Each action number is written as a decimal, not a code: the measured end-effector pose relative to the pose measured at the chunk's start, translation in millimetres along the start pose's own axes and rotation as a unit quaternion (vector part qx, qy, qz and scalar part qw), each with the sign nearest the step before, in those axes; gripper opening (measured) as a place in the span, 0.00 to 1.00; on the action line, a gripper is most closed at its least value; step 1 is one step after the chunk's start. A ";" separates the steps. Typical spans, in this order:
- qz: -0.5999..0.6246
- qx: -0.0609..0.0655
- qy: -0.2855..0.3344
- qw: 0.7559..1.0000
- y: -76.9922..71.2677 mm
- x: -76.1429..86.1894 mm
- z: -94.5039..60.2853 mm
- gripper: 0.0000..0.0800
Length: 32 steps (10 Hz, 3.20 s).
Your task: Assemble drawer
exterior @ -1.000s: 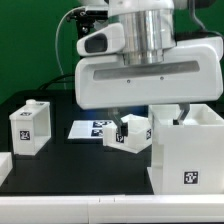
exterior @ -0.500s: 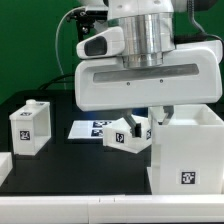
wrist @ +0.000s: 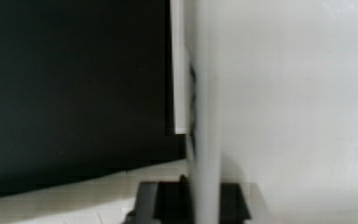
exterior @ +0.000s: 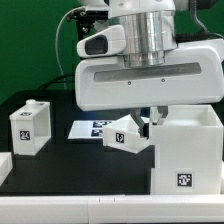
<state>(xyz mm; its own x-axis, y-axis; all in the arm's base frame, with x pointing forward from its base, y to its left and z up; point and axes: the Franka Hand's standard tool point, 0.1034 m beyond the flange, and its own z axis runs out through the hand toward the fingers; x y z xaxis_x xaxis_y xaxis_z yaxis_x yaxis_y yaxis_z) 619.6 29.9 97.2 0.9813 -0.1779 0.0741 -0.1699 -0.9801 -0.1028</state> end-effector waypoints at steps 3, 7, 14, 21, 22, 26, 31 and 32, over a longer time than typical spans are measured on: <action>-0.023 -0.007 0.011 1.000 -6.6 9.3 2.1 0.04; -0.041 -0.006 0.003 0.999 -11.7 16.1 2.3 0.05; -0.041 -0.003 -0.012 0.999 -11.6 14.1 -12.3 0.69; -0.031 0.001 -0.007 0.999 3.9 2.9 -62.5 0.81; -0.034 0.001 -0.007 0.999 4.3 2.5 -62.5 0.81; -0.169 -0.007 0.044 0.985 19.6 -39.9 -72.9 0.81; -0.170 -0.008 0.039 0.985 20.9 -49.8 -68.2 0.81; -0.187 -0.006 0.027 0.982 23.6 -55.9 -64.7 0.81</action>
Offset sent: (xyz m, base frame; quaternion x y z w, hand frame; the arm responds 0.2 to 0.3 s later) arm 0.0272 0.0238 -0.0084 0.0163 0.0051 -0.0627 0.9979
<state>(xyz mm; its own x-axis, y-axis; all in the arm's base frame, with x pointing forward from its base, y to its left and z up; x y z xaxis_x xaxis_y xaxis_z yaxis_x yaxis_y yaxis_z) 554.8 11.0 154.9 0.9692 0.1899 0.1567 0.1993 -0.9788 -0.0467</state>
